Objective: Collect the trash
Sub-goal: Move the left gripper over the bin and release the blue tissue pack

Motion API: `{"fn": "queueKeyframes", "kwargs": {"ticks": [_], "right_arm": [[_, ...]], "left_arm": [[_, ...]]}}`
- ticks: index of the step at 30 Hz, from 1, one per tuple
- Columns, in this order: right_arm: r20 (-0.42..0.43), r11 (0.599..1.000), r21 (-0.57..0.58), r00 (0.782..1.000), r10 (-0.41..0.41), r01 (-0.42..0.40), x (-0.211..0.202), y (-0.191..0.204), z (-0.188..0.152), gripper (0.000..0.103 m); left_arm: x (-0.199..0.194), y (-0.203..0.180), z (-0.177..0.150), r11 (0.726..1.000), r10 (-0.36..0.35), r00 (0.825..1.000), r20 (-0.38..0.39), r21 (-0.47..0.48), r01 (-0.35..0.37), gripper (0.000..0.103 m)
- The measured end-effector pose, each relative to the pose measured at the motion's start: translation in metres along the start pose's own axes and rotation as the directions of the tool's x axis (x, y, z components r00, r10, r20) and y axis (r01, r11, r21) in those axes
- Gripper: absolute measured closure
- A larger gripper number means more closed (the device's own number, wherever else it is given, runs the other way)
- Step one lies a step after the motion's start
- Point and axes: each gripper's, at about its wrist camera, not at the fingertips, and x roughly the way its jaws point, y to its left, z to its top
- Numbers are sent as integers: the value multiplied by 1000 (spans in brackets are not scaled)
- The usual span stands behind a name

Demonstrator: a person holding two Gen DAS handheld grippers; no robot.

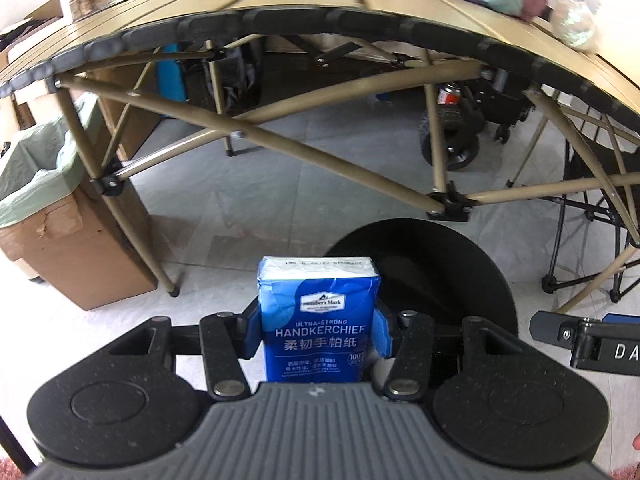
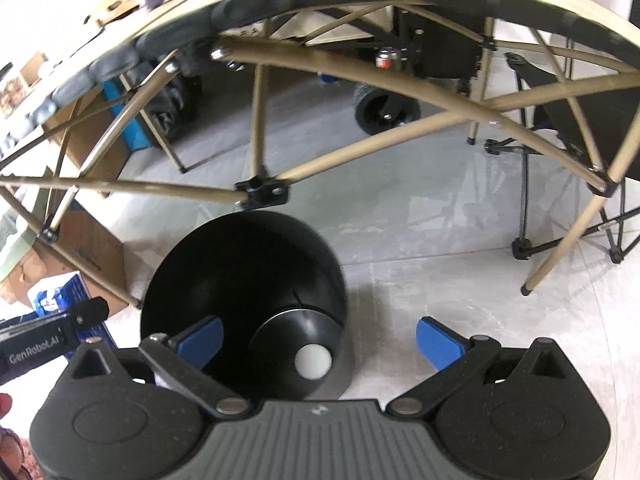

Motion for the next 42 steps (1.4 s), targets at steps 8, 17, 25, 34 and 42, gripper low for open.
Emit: {"fn": "queueKeyframes", "kwargs": {"ticks": [8,17,25,34,42], "right_arm": [[8,998,55,999,-34,33,-4,-30,0,0],[7,991,113,998,-67,66,-4,-61,-5,0],[-11,985,142,996,-93,93,1,-80,-9,0],[-21,980,166,994,-108,110,4,-91,-12,0],[-20,981,165,994,-105,107,4,-89,-11,0]], "left_arm": [[7,-31,-1,999,-22,1000,-21,44,23,51],[21,-62,-6,996,-24,998,-54,90,29,51],[37,-74,-6,996,-22,995,-95,88,30,51],[51,-83,-9,995,-20,987,-156,91,35,51],[54,-85,-10,995,-26,983,-183,86,43,38]]}}
